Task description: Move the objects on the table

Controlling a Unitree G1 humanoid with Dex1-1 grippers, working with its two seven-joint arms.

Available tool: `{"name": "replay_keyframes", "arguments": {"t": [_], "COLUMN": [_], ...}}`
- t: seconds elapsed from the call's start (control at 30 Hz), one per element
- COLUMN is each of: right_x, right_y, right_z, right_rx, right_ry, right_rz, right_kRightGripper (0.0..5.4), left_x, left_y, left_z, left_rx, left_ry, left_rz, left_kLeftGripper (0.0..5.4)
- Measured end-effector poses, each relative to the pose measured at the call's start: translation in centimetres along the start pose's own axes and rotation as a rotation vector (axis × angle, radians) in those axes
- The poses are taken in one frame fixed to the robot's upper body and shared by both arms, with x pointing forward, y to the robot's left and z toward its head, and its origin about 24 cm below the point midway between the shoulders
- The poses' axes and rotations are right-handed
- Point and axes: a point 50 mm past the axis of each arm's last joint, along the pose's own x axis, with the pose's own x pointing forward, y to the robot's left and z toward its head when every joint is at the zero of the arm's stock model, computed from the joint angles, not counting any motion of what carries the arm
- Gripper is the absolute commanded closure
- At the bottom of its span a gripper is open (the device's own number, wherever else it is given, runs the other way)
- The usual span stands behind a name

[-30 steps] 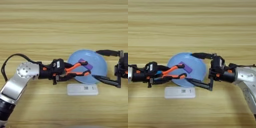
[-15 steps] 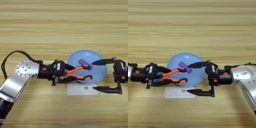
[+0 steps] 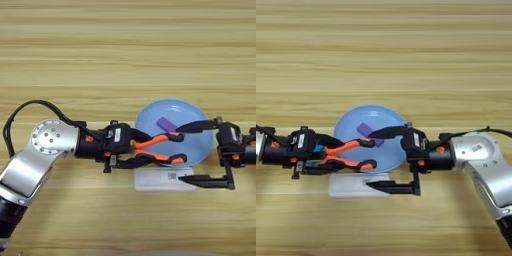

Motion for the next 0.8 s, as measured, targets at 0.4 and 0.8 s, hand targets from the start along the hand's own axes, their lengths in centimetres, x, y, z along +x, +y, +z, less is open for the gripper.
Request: {"name": "replay_keyframes", "arguments": {"t": [0.4, 0.8], "right_x": [0.9, 1.5], "right_y": [0.2, 0.2], "right_z": [-0.1, 0.3], "right_rx": [0.001, -0.020], "right_ry": [-0.020, -0.031], "right_rz": [0.013, 0.013], "right_kRightGripper": [0.00, 0.00], "left_x": [0.2, 0.4], "left_y": [-0.1, -0.1], "left_z": [0.0, 0.1], "left_rx": [0.002, 0.005], "left_ry": [-0.003, -0.008], "left_rz": [-0.006, -0.008], "left_kLeftGripper": [3.10, 3.10]}}
